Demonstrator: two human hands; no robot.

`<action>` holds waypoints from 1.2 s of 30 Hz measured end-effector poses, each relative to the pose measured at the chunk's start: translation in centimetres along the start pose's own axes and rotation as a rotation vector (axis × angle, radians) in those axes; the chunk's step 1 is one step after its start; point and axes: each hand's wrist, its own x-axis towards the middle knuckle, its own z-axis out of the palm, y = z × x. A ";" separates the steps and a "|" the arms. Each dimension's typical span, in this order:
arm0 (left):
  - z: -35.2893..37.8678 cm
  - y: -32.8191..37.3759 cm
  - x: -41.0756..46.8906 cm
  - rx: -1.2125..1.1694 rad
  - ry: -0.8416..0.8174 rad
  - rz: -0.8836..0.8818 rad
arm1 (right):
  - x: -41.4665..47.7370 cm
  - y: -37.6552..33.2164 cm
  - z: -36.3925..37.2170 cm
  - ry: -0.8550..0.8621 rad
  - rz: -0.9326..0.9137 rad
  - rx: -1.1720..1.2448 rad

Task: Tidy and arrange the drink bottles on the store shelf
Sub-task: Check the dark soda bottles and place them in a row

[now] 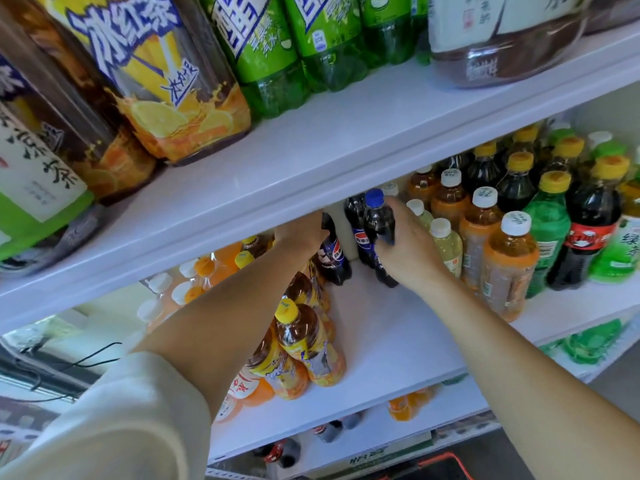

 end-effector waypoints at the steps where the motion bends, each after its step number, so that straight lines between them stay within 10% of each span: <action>1: 0.1 0.1 0.1 0.006 0.002 -0.014 | 0.9 0.0 0.2 -0.014 -0.011 -0.019; 15: -2.8 0.9 -2.9 0.064 0.006 0.049 | 2.9 0.7 2.0 0.028 -0.038 -0.177; 22: -6.2 3.3 -11.7 -0.609 0.000 0.218 | -0.9 0.2 -2.8 0.064 -0.015 0.248; 36: -6.7 9.5 -25.2 -1.452 -0.262 -0.042 | -13.0 -2.9 -9.1 -0.173 0.155 1.027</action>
